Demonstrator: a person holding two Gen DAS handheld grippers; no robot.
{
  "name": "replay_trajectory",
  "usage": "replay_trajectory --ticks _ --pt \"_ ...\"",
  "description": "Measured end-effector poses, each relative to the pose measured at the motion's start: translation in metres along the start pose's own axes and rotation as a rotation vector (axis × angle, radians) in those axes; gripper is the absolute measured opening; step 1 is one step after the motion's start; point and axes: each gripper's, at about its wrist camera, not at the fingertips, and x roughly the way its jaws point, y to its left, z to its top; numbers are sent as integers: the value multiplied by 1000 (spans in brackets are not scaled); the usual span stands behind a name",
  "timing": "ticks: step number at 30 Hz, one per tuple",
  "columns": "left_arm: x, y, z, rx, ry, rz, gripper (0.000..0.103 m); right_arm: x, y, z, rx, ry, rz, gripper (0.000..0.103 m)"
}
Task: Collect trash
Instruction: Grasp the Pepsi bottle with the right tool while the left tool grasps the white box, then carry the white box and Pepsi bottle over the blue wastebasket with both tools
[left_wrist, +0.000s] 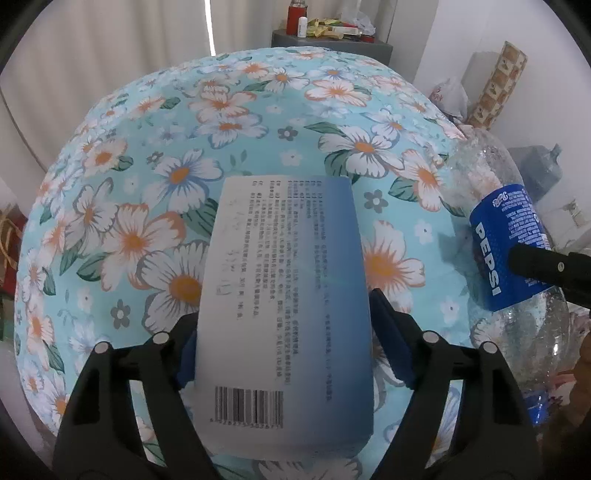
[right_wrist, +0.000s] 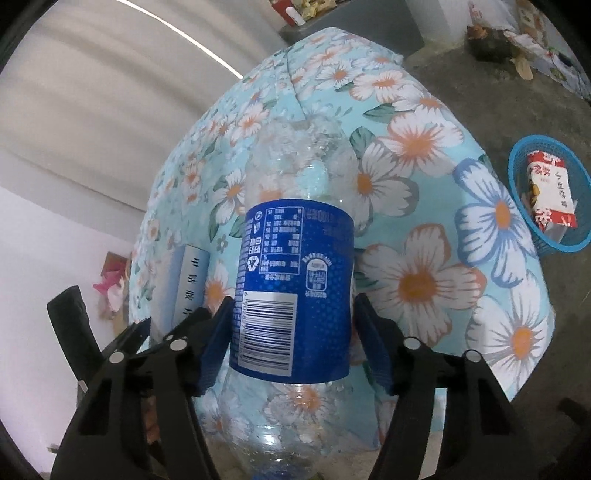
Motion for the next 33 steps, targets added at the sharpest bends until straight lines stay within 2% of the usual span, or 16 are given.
replay_trajectory --ticks 5,21,33 --pt "-1 -1 -1 4 -6 22 67 1 3 -1 -6 -13 -14 61" --pt "-1 -6 -2 30 -21 49 66 7 6 -1 -23 5 -24 63" --pt "-6 1 -3 18 -46 14 66 6 5 -3 -26 -10 -19 59"
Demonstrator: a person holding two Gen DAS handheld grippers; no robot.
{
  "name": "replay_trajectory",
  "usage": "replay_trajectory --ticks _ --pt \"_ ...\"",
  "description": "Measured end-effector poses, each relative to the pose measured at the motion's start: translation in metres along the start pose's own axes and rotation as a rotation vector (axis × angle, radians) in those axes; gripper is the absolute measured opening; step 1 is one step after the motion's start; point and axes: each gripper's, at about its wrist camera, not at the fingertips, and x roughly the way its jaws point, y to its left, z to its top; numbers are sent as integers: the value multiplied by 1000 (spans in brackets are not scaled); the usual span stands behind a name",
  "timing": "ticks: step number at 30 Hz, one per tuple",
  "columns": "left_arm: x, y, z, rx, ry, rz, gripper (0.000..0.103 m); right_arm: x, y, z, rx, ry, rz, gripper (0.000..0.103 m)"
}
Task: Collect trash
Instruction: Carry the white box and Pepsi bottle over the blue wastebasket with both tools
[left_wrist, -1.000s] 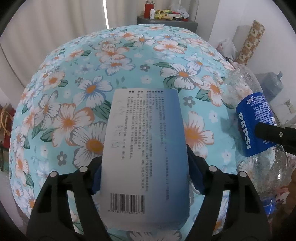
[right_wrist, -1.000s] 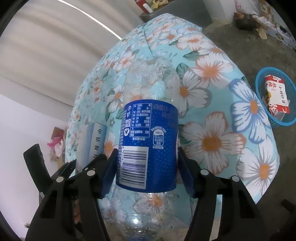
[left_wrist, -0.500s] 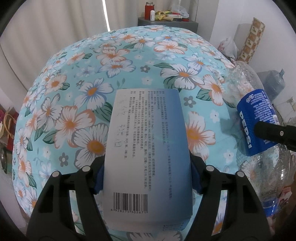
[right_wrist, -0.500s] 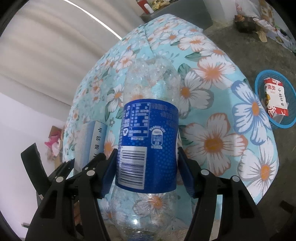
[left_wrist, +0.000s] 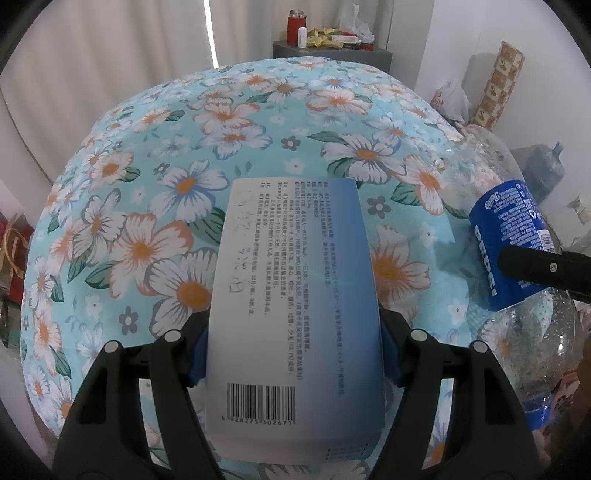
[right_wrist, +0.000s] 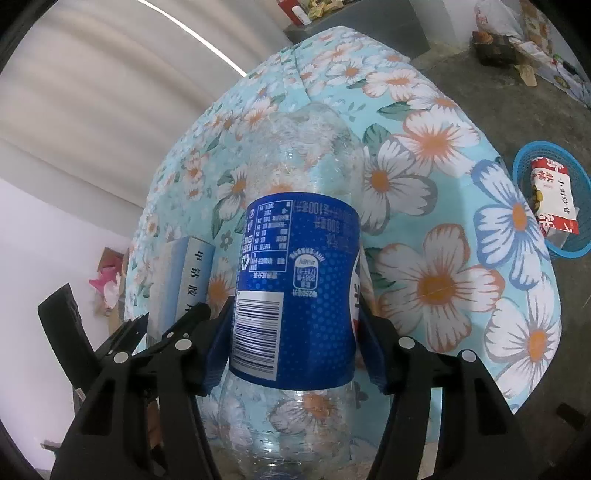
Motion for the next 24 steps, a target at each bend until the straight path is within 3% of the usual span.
replay_trajectory --ticks 24 --pt "-25 16 13 -45 -71 13 66 -24 -23 -1 60 -44 84 58"
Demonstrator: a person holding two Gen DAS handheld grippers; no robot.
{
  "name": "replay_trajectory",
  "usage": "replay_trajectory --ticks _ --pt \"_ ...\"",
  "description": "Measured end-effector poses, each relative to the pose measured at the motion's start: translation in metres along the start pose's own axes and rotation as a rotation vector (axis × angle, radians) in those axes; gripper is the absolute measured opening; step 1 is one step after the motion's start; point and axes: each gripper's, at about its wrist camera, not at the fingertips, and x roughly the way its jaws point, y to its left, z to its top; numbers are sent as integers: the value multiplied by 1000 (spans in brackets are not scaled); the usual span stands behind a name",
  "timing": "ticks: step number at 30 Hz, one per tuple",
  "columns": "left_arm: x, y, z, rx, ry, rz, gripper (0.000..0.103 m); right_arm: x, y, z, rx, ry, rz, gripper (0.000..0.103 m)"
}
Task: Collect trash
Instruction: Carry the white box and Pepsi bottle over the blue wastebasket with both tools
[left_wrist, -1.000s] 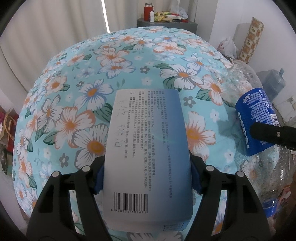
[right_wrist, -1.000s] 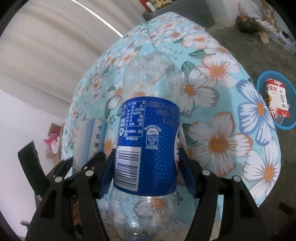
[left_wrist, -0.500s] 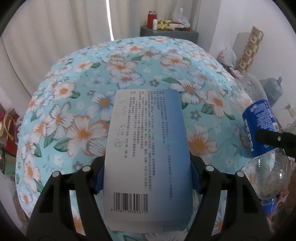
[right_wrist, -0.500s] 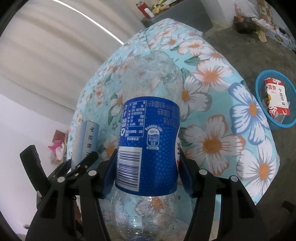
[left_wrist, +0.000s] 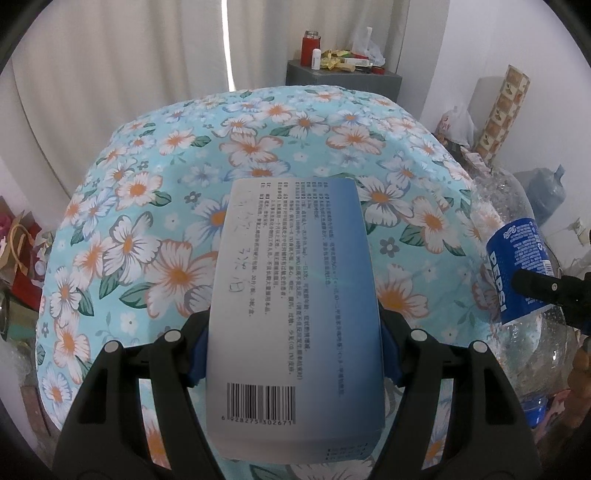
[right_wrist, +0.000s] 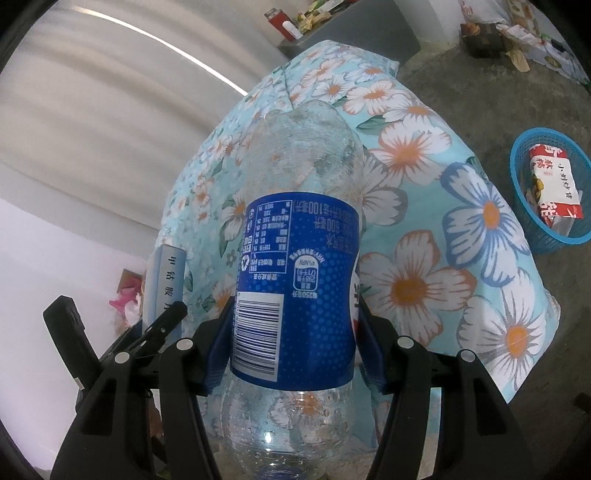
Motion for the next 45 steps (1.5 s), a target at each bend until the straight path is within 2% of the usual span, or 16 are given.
replay_trajectory --ticks 15,26,33,40,45 --pt "-8 -4 4 3 -17 -13 66 -12 -5 -2 4 -26 52 58" --pt "-21 -31 19 43 -46 -67 66 -38 -22 -3 31 -81 100 58" --pt "-28 -68 35 100 -62 -123 66 -65 -42 -3 67 -140 139 58" --pt "-27 -121 61 182 -72 -217 66 -100 -74 -5 131 -224 172 58" --pt "-17 -170 82 238 -47 -313 66 -130 -107 -6 193 -305 165 58"
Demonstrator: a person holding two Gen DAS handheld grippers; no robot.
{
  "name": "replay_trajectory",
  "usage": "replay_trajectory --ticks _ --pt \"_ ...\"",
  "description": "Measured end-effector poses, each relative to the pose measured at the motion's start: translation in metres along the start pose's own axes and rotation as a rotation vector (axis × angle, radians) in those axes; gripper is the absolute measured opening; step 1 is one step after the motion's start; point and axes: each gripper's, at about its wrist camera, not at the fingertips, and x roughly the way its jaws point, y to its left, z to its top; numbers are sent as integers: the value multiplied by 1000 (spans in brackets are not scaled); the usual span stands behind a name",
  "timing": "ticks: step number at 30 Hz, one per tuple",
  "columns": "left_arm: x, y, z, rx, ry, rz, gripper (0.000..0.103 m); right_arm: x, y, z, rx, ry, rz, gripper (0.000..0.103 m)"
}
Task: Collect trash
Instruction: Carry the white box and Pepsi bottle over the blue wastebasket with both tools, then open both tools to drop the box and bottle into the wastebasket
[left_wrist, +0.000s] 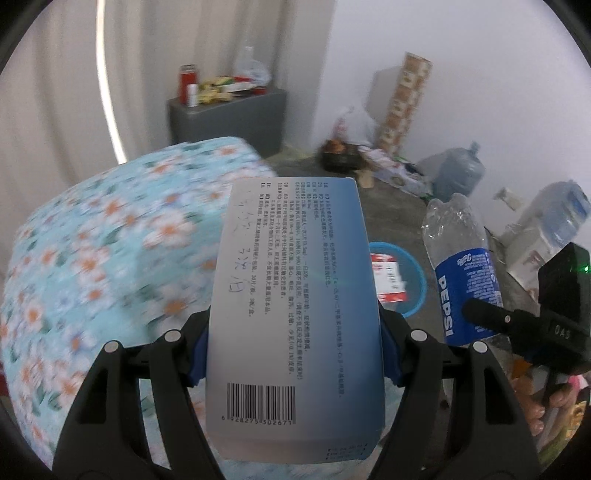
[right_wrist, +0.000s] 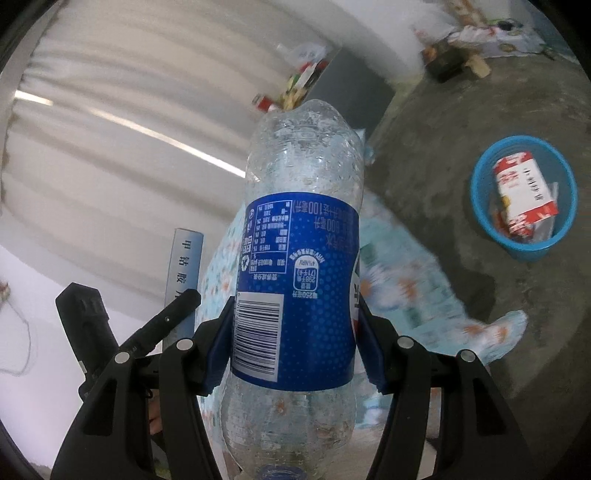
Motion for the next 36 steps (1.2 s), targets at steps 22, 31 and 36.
replay_trajectory --ticks 22,31,36 --pt "316 -167 57 0 533 -212 66 -18 -230 55 555 -158 -169 59" --pt "409 -184 64 -16 583 -201 83 76 -337 115 676 -96 -299 69" --pt "398 -171 70 -73 560 -270 83 77 -344 106 680 -133 -325 69"
